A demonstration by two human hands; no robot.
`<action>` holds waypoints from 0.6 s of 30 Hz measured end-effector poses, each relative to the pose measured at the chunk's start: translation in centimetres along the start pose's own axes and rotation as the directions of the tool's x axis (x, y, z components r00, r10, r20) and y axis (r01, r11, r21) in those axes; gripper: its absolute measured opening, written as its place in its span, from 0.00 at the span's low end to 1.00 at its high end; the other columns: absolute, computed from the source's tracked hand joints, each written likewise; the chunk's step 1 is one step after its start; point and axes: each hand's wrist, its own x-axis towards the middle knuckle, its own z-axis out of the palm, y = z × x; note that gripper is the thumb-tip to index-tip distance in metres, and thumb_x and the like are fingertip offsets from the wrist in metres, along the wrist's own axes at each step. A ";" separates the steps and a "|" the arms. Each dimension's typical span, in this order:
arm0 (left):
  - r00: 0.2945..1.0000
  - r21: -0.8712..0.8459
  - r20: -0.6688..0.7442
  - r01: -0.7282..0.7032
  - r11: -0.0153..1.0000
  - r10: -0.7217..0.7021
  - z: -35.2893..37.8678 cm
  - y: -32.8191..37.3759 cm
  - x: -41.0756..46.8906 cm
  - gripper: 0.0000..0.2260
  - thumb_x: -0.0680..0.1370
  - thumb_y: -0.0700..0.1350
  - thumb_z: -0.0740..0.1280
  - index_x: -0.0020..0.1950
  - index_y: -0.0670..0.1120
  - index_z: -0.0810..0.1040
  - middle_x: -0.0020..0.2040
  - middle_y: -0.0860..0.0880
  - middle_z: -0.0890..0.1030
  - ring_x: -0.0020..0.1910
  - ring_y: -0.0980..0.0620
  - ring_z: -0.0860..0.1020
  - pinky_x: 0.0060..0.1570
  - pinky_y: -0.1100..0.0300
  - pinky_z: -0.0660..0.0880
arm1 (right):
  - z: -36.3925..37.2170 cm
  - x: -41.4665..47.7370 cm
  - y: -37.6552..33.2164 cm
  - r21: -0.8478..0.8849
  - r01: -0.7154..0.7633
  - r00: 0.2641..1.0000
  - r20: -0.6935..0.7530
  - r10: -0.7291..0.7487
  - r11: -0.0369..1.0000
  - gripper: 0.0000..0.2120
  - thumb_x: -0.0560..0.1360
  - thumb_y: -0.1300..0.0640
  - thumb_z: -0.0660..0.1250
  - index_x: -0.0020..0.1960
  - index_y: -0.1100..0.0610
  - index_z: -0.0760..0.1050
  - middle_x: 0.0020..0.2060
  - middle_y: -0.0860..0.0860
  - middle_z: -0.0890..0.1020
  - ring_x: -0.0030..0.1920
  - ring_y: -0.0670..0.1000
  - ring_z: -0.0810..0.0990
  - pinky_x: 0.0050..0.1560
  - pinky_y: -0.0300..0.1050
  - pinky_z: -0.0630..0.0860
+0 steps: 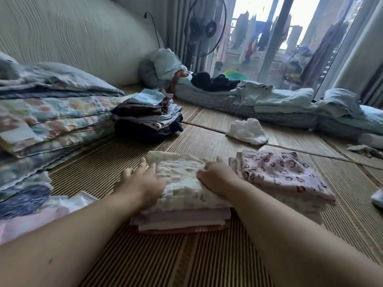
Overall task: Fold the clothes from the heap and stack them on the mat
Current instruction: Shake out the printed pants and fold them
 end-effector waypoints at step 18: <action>0.604 0.119 0.222 -0.796 0.594 0.765 9.1 22.0 -28.0 0.33 0.75 0.59 0.61 0.77 0.60 0.49 0.79 0.56 0.45 0.77 0.53 0.42 0.73 0.39 0.46 | -4.5 -40.1 19.9 -0.032 -0.307 0.872 -0.410 0.268 0.951 0.34 0.73 0.42 0.65 0.75 0.41 0.55 0.77 0.50 0.50 0.77 0.53 0.51 0.75 0.60 0.53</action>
